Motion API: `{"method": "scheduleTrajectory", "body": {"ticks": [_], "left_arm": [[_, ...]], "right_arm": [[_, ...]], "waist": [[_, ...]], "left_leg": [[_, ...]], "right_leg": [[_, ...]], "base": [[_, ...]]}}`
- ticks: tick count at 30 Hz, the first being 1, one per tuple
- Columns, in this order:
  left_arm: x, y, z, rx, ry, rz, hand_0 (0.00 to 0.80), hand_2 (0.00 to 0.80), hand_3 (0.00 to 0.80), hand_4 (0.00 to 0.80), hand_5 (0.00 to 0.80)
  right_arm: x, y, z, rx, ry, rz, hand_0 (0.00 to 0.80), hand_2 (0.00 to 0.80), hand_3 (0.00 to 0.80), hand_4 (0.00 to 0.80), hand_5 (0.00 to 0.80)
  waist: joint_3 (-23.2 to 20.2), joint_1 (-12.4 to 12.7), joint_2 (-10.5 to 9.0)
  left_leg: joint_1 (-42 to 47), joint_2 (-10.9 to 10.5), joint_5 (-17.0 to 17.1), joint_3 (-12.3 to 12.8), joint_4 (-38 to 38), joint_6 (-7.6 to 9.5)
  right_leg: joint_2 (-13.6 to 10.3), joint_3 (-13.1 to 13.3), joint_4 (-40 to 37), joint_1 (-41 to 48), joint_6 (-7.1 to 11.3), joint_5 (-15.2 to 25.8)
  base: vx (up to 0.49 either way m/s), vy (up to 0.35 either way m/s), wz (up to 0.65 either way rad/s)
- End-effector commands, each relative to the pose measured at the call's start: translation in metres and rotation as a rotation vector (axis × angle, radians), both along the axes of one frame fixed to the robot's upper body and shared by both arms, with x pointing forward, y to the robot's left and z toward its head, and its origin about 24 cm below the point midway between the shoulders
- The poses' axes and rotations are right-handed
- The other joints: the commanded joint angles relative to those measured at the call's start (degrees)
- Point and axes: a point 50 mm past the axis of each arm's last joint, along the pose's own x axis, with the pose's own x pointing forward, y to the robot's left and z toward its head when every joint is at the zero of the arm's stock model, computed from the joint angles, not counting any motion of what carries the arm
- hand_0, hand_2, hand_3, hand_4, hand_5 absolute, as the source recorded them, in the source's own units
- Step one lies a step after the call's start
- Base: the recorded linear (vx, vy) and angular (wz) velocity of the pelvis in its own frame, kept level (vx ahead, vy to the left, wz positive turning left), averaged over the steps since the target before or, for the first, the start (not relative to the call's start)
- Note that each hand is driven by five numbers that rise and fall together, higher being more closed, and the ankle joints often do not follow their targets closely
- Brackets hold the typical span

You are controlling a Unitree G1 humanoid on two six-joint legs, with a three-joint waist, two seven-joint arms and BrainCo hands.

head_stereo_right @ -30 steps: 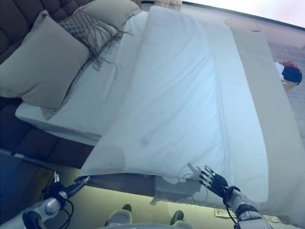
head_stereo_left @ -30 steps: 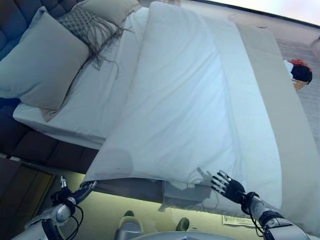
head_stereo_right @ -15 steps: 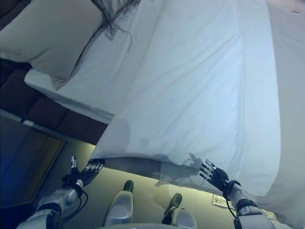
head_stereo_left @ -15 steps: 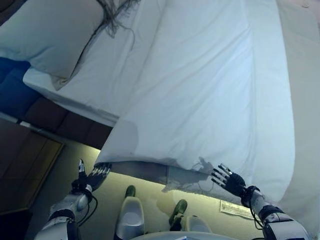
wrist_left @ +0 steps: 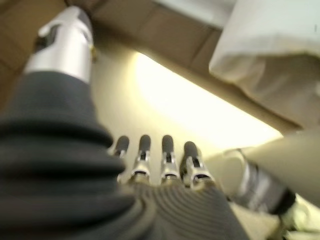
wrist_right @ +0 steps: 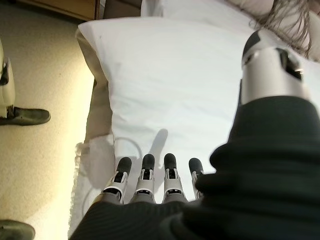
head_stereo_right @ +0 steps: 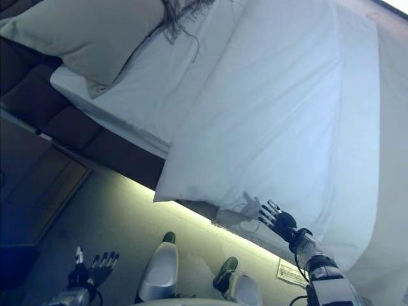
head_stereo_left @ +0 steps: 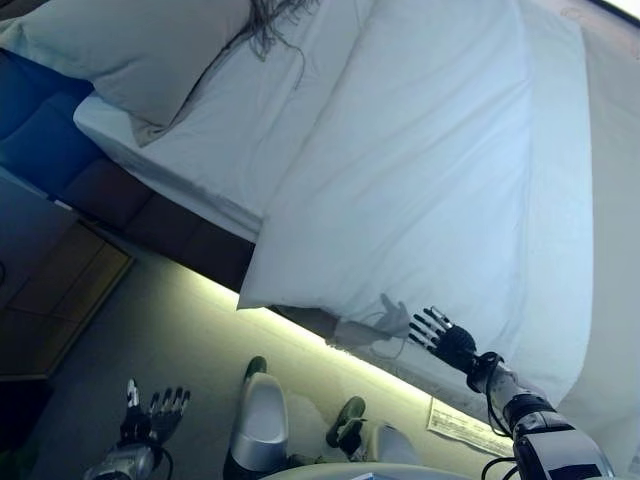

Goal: Make the bed neatly

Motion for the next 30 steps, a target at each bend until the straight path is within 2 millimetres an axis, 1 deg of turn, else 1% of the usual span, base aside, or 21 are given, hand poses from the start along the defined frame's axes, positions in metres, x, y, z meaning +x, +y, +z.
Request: {"method": "scheduleTrajectory", "body": {"ticks": [1,2,4,7,10,12,15,16,18,19,21,22,23,26,29,30], "left_arm": [[-0.015,-0.002,-0.005,0.005,0.062,-0.021,0.000,0.000,0.000,0.000,0.000],[-0.018,-0.003,-0.007,0.006,0.073,-0.020,0.000,0.000,0.000,0.000,0.000],[-0.023,-0.002,-0.008,0.024,0.085,-0.022,0.000,0.000,0.000,0.000,0.000],[-0.029,0.004,-0.008,0.109,0.142,-0.067,0.000,0.000,0.000,0.000,0.000],[-0.032,0.015,-0.006,0.309,0.308,-0.280,0.000,0.000,0.000,0.000,0.000],[-0.028,0.020,-0.003,0.414,0.387,-0.414,0.000,0.000,0.000,0.000,0.000],[-0.020,0.020,-0.002,0.531,0.466,-0.612,0.000,0.000,0.000,0.000,0.000],[-0.019,0.021,-0.002,0.549,0.481,-0.643,0.000,0.000,0.000,0.000,0.000],[-0.018,0.022,-0.001,0.628,0.539,-0.792,0.000,0.000,0.000,0.000,0.000],[-0.018,0.022,-0.001,0.658,0.572,-0.836,0.000,0.000,0.000,0.000,0.000],[-0.018,0.018,-0.003,0.689,0.592,-0.933,0.000,0.000,0.000,0.000,0.000],[-0.017,0.017,-0.004,0.692,0.596,-0.949,0.000,0.000,0.000,0.000,0.000],[-0.016,0.014,-0.005,0.704,0.607,-0.993,0.000,0.000,0.000,0.000,0.000],[-0.015,0.002,-0.011,0.722,0.627,-1.089,0.000,0.000,0.000,0.000,0.000],[-0.016,-0.018,-0.020,0.723,0.629,-1.190,0.000,0.000,0.000,0.000,0.000],[-0.016,-0.025,-0.022,0.730,0.627,-1.258,0.000,0.000,0.000,0.000,0.000]], "right_arm": [[0.002,-0.005,0.005,0.033,-0.047,-0.057,0.000,0.000,0.000,0.000,0.000],[0.000,-0.006,0.003,0.034,-0.041,-0.066,0.000,0.000,0.000,0.000,0.000],[-0.005,-0.007,0.000,0.043,-0.033,-0.084,0.000,0.000,0.000,0.000,0.000],[-0.011,-0.007,-0.004,0.048,-0.026,-0.071,0.000,0.000,0.000,0.000,0.000],[-0.018,-0.005,-0.009,0.032,0.005,-0.027,0.000,0.000,0.000,0.000,0.000],[-0.024,-0.005,-0.013,0.016,0.033,0.011,0.000,0.000,0.000,0.000,0.000],[-0.036,-0.009,-0.018,-0.003,0.082,0.045,0.000,0.000,0.000,0.000,0.000],[-0.039,-0.010,-0.020,-0.008,0.092,0.050,0.000,0.000,0.000,0.000,0.000],[-0.052,-0.014,-0.026,-0.032,0.140,0.055,0.000,0.000,0.000,0.000,0.000],[-0.061,-0.016,-0.031,-0.050,0.170,0.053,0.000,0.000,0.000,0.000,0.000],[-0.074,-0.018,-0.038,-0.089,0.223,0.047,0.000,0.000,0.000,0.000,0.000],[-0.079,-0.019,-0.041,-0.099,0.237,0.046,0.000,0.000,0.000,0.000,0.000],[-0.089,-0.020,-0.046,-0.132,0.274,0.043,0.000,0.000,0.000,0.000,0.000],[-0.110,-0.016,-0.058,-0.138,0.356,-0.026,0.000,0.000,0.000,0.000,0.000],[-0.130,-0.005,-0.070,-0.137,0.434,-0.092,0.000,0.000,0.000,0.000,0.000],[-0.136,-0.002,-0.073,-0.126,0.460,-0.132,0.000,0.000,0.000,0.000,0.000]], "waist": [[-2.7,1.2,-1.66],[-2.8,1.1,-1.83],[-3.0,1.1,-1.74],[-3.7,0.7,-1.67],[-5.7,-0.4,-1.19],[-7.2,-1.4,-0.62],[-9.7,-3.0,0.68],[-10.4,-3.3,0.88],[-12.4,-4.5,1.91],[-13.3,-5.3,2.39],[-14.4,-6.5,3.28],[-14.7,-6.7,3.56],[-15.3,-7.5,4.15],[-16.5,-9.0,4.95],[-17.4,-10.2,5.47],[-17.7,-10.7,5.67]], "left_leg": [[-0.1,-1.0,-0.5,0.8,0.3,1.98],[-0.4,-1.2,0.0,0.9,0.1,2.06],[0.1,-0.8,-0.4,1.3,0.1,1.91],[1.6,-0.5,0.2,1.5,-1.5,1.74],[4.5,-0.6,1.3,2.5,-5.5,1.86],[6.5,-0.8,2.5,3.5,-8.7,1.97],[9.1,-1.0,4.4,5.3,-13.1,1.93],[9.3,-1.2,5.1,5.8,-14.2,1.91],[11.2,-1.2,6.5,7.4,-17.4,1.67],[12.0,-1.2,7.0,8.0,-18.6,1.59],[13.5,-1.3,7.8,8.9,-20.8,1.46],[14.1,-1.2,8.1,9.1,-21.5,1.39],[14.9,-1.1,8.6,9.8,-22.8,1.21],[16.6,-1.2,9.4,10.7,-25.1,0.89],[17.1,-1.4,9.5,11.3,-26.1,0.68],[17.1,-1.4,9.4,11.7,-26.1,0.59]], "right_leg": [[-6.6,3.4,0.2,-1.5,4.03,8.2],[-6.7,3.4,0.0,-1.7,3.95,8.6],[-6.5,3.3,0.3,-1.5,4.13,8.7],[-6.0,3.5,-0.6,-1.0,4.20,8.9],[-5.3,4.0,-2.5,-0.2,4.37,9.7],[-4.7,4.7,-4.0,0.2,4.53,10.5],[-4.0,5.4,-6.4,0.7,4.52,11.5],[-3.9,5.5,-7.1,0.7,4.45,11.8],[-3.3,5.9,-8.8,1.2,4.31,12.3],[-3.0,6.1,-9.6,1.5,4.22,12.3],[-2.3,6.7,-11.1,2.2,4.05,12.1],[-2.1,6.9,-11.6,2.5,4.00,12.0],[-1.6,7.1,-12.6,3.0,3.90,11.7],[-0.4,8.0,-15.2,4.4,3.68,11.4],[0.6,8.8,-16.9,4.9,3.19,11.3],[0.9,9.0,-16.9,4.8,3.00,11.0]], "base": [[-0.008,-0.050,-0.07],[-0.011,-0.068,-0.06],[0.007,-0.083,-0.07],[0.019,-0.076,-0.04],[0.041,-0.061,-0.10],[0.049,-0.035,-0.20],[0.054,-0.025,-0.26],[0.062,-0.027,-0.33],[0.089,-0.039,-0.35],[0.099,-0.048,-0.34],[0.104,-0.048,-0.31],[0.116,-0.052,-0.21],[0.124,-0.048,-0.24],[0.127,-0.051,-0.26],[0.122,-0.048,-0.17],[0.102,-0.051,-0.17]]}}
